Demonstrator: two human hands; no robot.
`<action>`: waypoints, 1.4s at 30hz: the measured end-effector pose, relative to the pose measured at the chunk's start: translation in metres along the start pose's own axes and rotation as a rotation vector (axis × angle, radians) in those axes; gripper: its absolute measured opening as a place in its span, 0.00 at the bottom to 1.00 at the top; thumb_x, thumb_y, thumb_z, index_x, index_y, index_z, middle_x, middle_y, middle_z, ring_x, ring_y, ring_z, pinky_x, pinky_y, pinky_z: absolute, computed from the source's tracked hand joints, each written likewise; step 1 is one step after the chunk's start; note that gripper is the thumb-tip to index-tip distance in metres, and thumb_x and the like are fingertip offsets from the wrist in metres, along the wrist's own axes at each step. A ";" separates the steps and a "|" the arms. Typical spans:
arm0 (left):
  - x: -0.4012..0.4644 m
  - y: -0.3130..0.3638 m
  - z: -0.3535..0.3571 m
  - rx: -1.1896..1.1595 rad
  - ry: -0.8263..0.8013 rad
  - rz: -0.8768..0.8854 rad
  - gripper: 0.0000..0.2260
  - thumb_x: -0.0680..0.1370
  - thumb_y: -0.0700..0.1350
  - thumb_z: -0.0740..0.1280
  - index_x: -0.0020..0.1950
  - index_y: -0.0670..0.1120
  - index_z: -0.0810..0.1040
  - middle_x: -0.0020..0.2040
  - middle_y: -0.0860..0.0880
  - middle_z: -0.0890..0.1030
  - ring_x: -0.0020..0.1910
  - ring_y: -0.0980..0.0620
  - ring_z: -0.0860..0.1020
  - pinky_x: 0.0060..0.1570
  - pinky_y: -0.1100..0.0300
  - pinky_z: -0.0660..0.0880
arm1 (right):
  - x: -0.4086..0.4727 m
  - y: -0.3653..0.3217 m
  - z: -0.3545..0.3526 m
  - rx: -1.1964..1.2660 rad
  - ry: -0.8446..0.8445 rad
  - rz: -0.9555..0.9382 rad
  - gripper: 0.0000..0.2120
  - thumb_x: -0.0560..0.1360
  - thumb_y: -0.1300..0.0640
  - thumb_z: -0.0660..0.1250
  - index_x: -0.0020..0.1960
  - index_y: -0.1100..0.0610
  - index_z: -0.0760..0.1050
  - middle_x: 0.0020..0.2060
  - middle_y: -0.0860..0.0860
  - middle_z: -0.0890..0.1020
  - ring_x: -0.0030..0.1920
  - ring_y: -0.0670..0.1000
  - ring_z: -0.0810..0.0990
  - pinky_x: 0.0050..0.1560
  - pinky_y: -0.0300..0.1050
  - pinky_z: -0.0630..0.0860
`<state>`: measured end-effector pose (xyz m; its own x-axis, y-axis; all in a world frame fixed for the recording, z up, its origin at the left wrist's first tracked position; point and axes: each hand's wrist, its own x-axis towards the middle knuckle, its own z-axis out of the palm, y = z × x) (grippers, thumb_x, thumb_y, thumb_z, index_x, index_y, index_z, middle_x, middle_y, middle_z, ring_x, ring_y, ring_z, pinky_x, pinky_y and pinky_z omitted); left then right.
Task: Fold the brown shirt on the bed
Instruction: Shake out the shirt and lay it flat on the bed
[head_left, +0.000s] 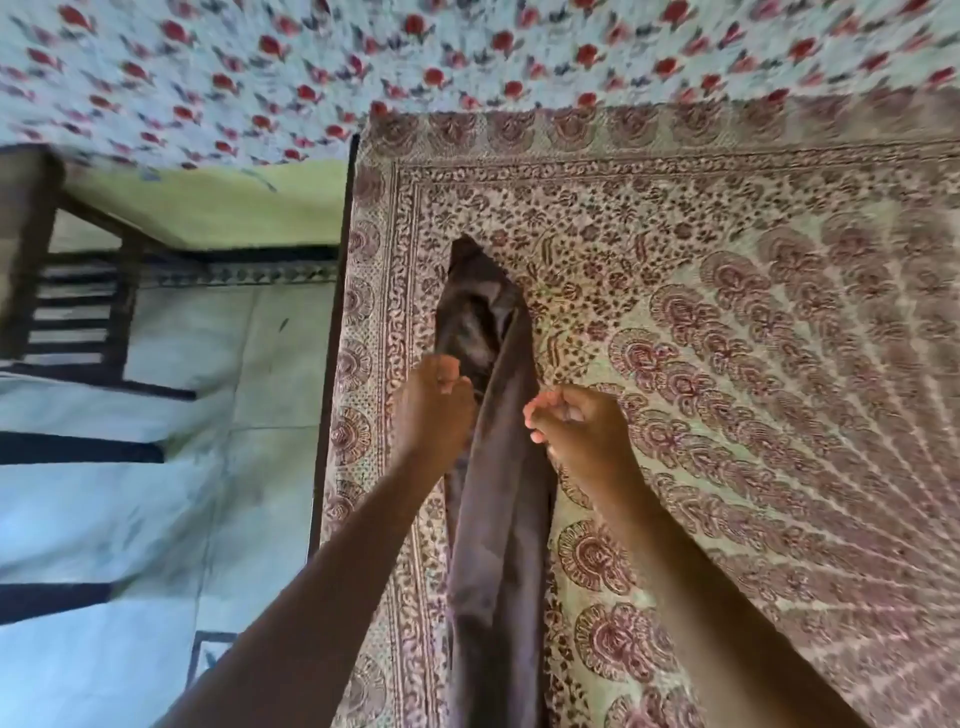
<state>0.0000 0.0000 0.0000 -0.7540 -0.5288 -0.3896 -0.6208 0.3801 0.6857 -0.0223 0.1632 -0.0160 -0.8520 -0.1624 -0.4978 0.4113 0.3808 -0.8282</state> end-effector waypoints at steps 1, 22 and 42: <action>0.019 -0.008 0.009 0.019 -0.001 0.011 0.18 0.72 0.47 0.61 0.58 0.43 0.81 0.55 0.41 0.84 0.52 0.45 0.81 0.49 0.49 0.76 | 0.021 0.005 0.008 -0.031 -0.001 0.017 0.08 0.69 0.49 0.72 0.41 0.53 0.82 0.36 0.51 0.87 0.39 0.52 0.86 0.41 0.46 0.77; 0.144 -0.087 0.034 -0.432 0.054 -0.406 0.06 0.85 0.40 0.64 0.57 0.45 0.80 0.47 0.45 0.82 0.53 0.43 0.81 0.51 0.53 0.80 | 0.184 0.010 0.046 0.193 -0.167 0.249 0.09 0.66 0.66 0.80 0.44 0.57 0.84 0.41 0.56 0.88 0.50 0.64 0.86 0.57 0.56 0.81; -0.052 -0.033 -0.061 -0.554 -0.600 0.077 0.10 0.72 0.38 0.75 0.52 0.38 0.86 0.49 0.39 0.88 0.50 0.38 0.87 0.51 0.47 0.84 | -0.040 -0.009 -0.027 0.537 -0.657 0.239 0.22 0.58 0.55 0.86 0.50 0.60 0.86 0.45 0.56 0.88 0.45 0.54 0.87 0.47 0.47 0.84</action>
<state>0.0724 -0.0312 0.0353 -0.8743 0.0394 -0.4839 -0.4850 -0.1145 0.8670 -0.0001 0.1907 0.0182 -0.4330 -0.6871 -0.5835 0.7920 0.0190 -0.6102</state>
